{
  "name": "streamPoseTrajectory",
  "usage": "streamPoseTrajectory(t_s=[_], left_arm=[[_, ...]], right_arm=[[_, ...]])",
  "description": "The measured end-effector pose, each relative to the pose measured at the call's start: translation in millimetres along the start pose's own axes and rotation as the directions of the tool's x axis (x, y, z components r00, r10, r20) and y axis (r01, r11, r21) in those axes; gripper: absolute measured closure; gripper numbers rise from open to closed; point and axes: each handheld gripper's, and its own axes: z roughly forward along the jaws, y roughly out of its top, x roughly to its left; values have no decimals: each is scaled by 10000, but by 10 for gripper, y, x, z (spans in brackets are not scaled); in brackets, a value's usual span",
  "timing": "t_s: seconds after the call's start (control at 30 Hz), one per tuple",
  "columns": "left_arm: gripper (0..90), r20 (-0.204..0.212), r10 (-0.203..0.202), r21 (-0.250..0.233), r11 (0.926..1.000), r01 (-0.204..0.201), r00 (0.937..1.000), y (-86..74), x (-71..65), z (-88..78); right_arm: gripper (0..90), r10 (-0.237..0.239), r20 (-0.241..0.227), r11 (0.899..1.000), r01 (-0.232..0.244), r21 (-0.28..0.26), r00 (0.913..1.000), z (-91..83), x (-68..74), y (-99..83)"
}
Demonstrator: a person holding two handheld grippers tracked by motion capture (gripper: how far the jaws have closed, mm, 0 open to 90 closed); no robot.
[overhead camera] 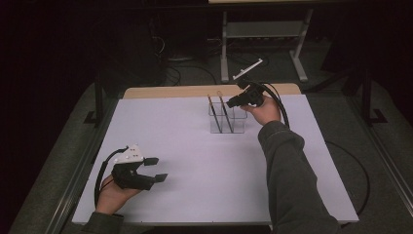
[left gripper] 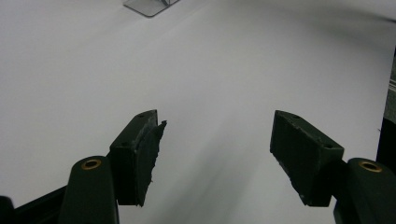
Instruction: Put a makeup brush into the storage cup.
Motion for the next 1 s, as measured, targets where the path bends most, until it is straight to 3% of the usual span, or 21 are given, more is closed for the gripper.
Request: streamPoseTrajectory(t_s=[0.4,0.57,0.67,0.77,1.0], left_arm=[[322,42,-132,49,9999,131,9999,-9,3,25],[318,118,-237,-43,9997,238,9996,-11,3,30],[314,119,-106,71,9999,105,9999,-8,12,27],[311,122,-127,67,9999,127,9998,-13,16,28],[304,53,-204,-48,9998,204,9998,-15,17,19]], right_arm=[[662,178,-250,9994,-186,-305,9995,-95,39,-126],[601,164,-157,9978,-174,-646,9997,-144,58,-160],[574,106,-183,9970,-120,-766,9998,-161,58,-204],[551,316,-262,9964,-335,-776,9992,-192,71,-242],[524,281,-230,9931,-306,-1130,9993,-273,81,-348]])
